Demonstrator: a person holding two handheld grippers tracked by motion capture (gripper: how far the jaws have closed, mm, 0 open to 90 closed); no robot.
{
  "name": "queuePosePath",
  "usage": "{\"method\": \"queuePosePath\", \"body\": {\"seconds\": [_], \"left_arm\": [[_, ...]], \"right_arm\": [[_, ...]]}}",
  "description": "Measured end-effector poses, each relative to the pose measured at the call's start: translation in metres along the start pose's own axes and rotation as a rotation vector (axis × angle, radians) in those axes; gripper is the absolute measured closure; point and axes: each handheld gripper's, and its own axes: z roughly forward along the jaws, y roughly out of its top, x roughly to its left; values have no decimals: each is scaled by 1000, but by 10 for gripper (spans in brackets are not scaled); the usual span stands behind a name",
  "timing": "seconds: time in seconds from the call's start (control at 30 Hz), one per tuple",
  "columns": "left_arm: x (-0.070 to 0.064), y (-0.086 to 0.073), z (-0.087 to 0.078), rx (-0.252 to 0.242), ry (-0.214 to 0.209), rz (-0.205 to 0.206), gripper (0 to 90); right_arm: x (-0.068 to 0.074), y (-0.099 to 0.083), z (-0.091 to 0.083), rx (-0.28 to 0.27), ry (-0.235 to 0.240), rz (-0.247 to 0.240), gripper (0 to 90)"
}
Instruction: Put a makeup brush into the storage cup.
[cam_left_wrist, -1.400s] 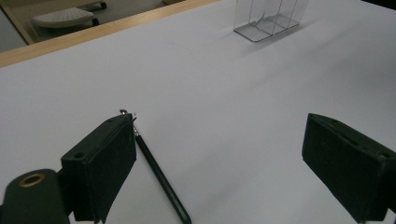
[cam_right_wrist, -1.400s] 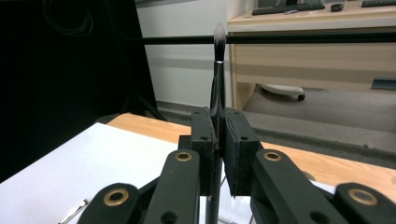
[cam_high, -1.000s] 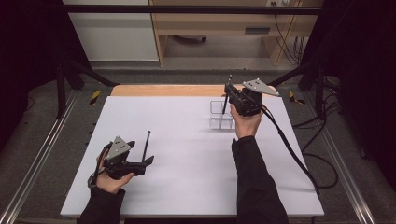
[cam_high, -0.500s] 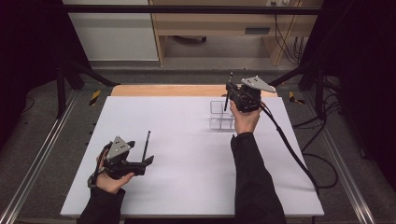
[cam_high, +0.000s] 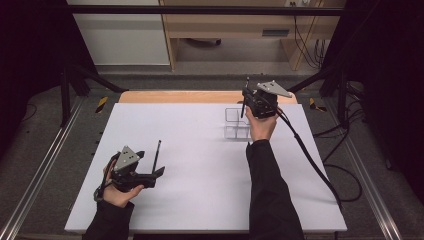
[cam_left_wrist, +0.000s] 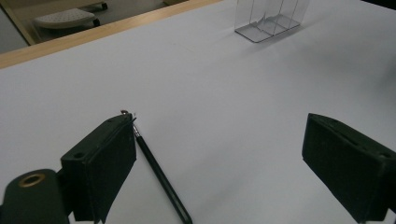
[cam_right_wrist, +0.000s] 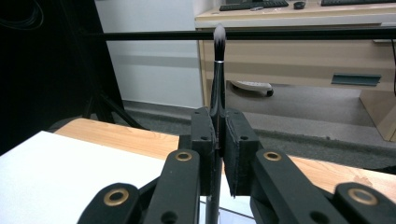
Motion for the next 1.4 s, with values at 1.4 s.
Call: {"method": "queuePosePath", "body": {"seconds": [1.4], "left_arm": [[-1, 0, 0, -2, 5, 3, 92]], "right_arm": [[-7, -43, 19, 99, -19, 20, 841]]}}
